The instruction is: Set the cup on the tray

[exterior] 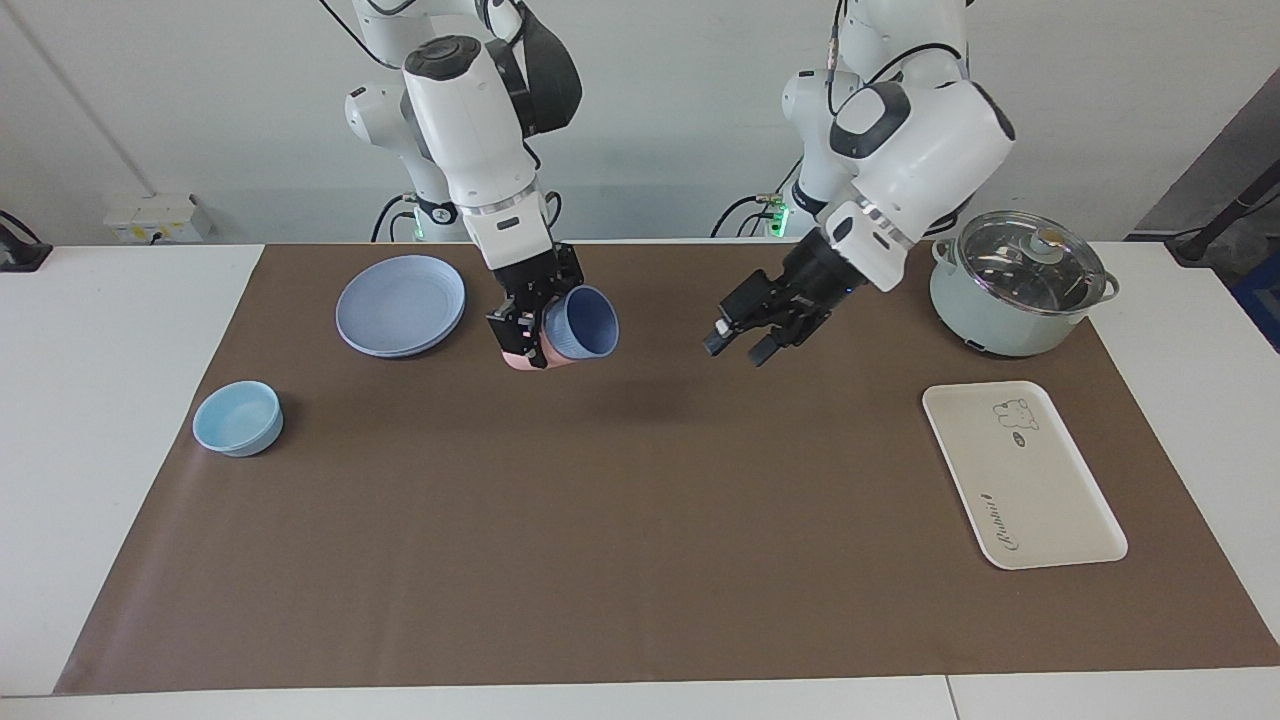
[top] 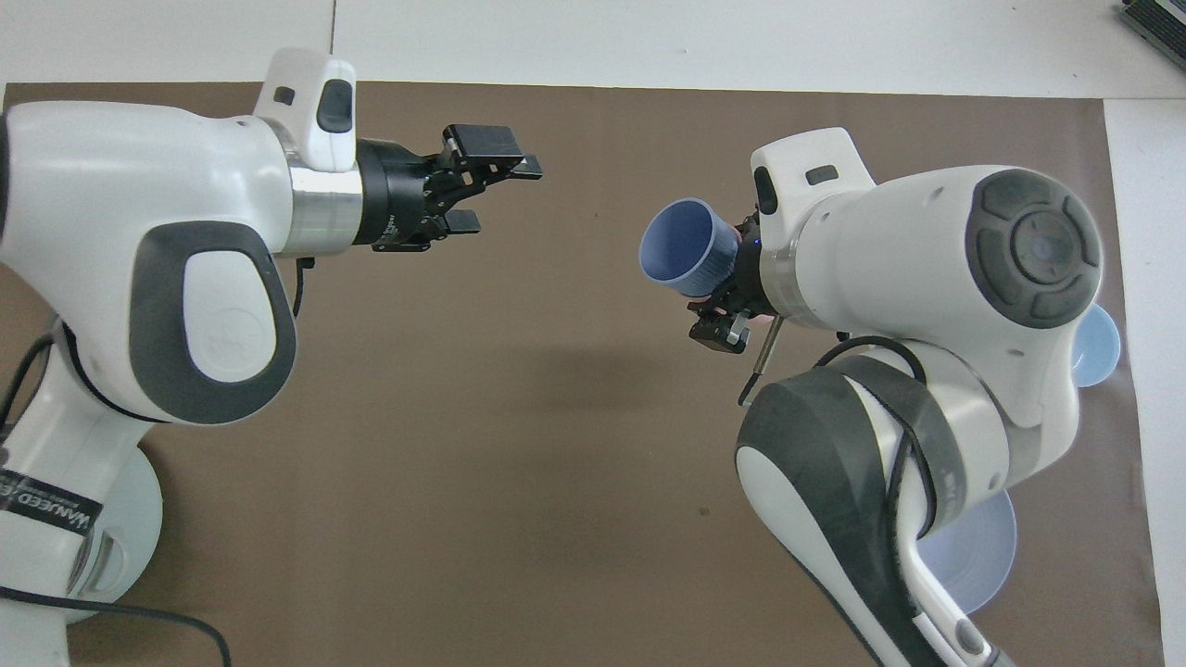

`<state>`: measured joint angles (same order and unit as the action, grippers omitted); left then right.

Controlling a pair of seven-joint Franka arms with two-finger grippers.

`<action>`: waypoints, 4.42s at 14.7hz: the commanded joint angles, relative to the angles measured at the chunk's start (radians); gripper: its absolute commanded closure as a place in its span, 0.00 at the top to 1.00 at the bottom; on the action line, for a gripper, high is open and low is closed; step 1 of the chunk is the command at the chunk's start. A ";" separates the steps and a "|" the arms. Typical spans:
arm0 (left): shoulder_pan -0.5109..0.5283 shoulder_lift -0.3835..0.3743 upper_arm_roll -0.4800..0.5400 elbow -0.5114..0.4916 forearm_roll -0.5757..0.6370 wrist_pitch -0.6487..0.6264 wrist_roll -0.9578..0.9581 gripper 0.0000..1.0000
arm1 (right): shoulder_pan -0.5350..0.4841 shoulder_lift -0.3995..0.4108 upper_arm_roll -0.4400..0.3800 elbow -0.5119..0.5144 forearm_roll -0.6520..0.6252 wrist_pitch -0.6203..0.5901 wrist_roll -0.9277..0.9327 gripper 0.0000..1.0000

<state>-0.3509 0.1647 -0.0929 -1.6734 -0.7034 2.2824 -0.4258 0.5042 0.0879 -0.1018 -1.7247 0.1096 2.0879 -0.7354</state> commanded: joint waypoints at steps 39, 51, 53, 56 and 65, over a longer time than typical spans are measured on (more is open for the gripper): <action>0.202 -0.036 0.025 0.047 0.367 -0.208 0.111 0.00 | -0.022 0.038 0.002 0.027 -0.070 0.061 0.008 0.00; 0.655 -0.031 0.027 -0.213 0.433 0.044 0.984 0.00 | -0.355 0.122 0.002 -0.047 0.704 0.233 -0.566 0.00; 0.667 0.002 0.025 -0.271 0.433 0.156 0.998 0.00 | -0.407 0.182 0.002 -0.045 0.900 0.263 -0.745 0.00; 0.667 0.059 0.025 -0.282 0.433 0.219 0.996 0.00 | -0.440 0.237 0.002 -0.047 1.135 0.271 -0.939 0.00; 0.665 0.068 0.025 -0.269 0.433 0.218 0.993 0.69 | -0.582 0.381 0.004 -0.061 1.427 0.095 -1.286 0.00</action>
<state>0.3054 0.2409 -0.0612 -1.9420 -0.2952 2.4900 0.5673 -0.0447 0.4578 -0.1127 -1.7811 1.5028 2.2167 -1.9785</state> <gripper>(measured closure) 0.656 0.172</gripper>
